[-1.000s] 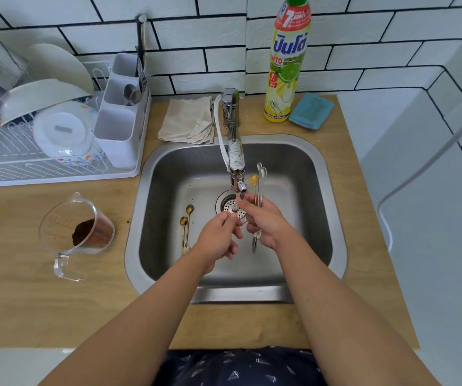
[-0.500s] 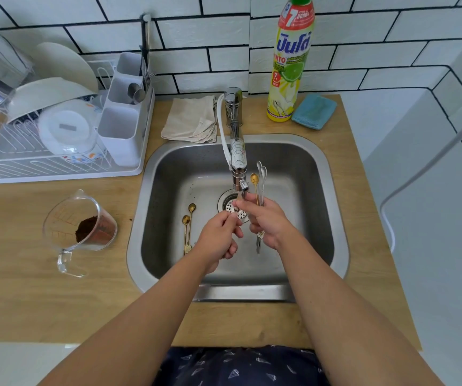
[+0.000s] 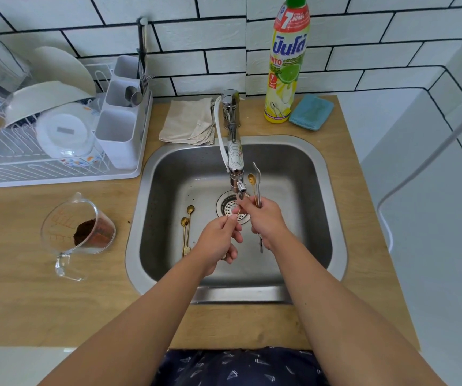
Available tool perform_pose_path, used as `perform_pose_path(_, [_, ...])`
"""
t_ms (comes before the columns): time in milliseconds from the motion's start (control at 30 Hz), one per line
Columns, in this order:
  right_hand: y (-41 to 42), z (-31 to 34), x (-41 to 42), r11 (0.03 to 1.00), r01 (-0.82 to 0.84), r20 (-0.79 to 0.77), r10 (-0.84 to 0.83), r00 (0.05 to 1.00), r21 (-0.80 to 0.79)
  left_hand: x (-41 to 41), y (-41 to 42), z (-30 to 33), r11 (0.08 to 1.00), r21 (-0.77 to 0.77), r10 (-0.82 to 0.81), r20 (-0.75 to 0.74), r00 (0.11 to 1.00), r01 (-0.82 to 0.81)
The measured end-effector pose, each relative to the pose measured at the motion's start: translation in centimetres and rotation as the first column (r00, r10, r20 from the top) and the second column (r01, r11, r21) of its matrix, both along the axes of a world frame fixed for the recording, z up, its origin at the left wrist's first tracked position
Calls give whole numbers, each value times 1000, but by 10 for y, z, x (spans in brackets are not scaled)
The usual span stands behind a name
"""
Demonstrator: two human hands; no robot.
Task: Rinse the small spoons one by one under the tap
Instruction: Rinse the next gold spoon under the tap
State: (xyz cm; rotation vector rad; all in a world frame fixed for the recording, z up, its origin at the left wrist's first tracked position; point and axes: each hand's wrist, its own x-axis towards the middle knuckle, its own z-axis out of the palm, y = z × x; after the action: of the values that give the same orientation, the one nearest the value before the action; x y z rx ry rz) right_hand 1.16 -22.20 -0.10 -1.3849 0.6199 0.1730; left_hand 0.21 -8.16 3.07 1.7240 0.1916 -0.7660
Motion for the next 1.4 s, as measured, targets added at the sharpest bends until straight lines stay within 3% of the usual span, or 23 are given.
perform_pose_path(267, [3,2,0,998,-57,-4,57,998,-22,2,5,-2,1000,26,14,12,1000,-15])
perform_pose_path(367, [2,3,2,996,-77,9,77,997,48,3,6,0,999,-5,44,-25,999,-44])
perform_pose_path(533, [-2,1,1,941,-121,51,110,993,316,11,12,5,897,-329,153,-392,907,-294])
perform_pose_path(633, [-2,-3,-2,916,-113,50,102,994,385,13,19,7,859,-390,94,-519,850,-333])
perform_pose_path(833, [-5,-3,-3,963,-54,-55,70,996,264,5,19,-3,979,-145,87,-339,937,-143])
perform_pose_path(967, [-4,0,-1,958,-6,-42,19,999,286,3,17,-8,977,-149,112,-249,962,-152])
perform_pose_path(1167, [-3,7,-4,990,-18,-27,22,999,139,8,3,-12,973,225,11,206,979,-58])
perform_pose_path(1300, [-12,13,6,969,194,-5,-196,981,153,14,-3,-13,992,126,-15,150,988,-4])
perform_pose_path(1400, [-25,16,11,918,328,12,-340,940,223,25,-10,-11,992,-47,118,27,993,-117])
